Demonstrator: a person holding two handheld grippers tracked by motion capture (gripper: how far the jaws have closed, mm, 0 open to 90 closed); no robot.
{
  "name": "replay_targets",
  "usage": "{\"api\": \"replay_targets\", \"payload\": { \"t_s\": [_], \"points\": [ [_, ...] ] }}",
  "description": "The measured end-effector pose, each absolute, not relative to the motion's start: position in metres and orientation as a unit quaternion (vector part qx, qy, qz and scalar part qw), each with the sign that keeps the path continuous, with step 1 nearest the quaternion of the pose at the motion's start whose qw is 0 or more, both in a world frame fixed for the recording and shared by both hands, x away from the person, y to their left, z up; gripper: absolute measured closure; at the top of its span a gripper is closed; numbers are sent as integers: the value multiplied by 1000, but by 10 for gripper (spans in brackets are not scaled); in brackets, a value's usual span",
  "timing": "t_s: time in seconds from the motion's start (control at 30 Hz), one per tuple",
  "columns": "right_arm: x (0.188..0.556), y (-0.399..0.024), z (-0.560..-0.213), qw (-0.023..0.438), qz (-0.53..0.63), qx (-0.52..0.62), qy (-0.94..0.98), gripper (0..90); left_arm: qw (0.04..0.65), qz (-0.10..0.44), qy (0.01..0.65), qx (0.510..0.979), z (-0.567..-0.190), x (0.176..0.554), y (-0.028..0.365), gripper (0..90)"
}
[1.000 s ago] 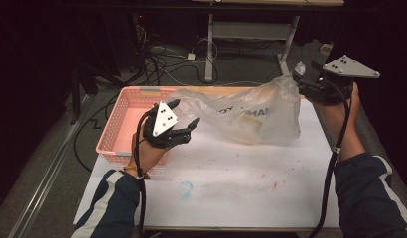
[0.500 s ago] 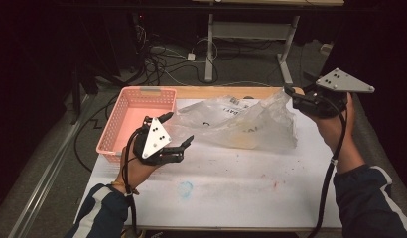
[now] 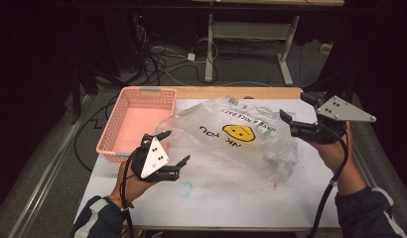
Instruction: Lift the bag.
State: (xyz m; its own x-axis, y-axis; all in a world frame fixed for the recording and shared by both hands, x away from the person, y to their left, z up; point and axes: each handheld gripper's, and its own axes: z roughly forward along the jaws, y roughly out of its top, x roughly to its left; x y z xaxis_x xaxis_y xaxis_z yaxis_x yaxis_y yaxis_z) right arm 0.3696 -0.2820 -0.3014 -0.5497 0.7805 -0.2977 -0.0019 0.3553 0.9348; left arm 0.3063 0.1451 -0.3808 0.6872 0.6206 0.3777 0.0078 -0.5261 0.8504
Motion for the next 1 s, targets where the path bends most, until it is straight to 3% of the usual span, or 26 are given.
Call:
{"api": "replay_targets", "payload": {
  "t_s": [0.4,1.0],
  "points": [
    [340,-292,-347,376,496,253,741,184,432,340,205,809,-405,296,155,158],
    [305,-316,-404,377,491,255,743,176,408,329,219,823,-439,287,162,158]
  ]
}}
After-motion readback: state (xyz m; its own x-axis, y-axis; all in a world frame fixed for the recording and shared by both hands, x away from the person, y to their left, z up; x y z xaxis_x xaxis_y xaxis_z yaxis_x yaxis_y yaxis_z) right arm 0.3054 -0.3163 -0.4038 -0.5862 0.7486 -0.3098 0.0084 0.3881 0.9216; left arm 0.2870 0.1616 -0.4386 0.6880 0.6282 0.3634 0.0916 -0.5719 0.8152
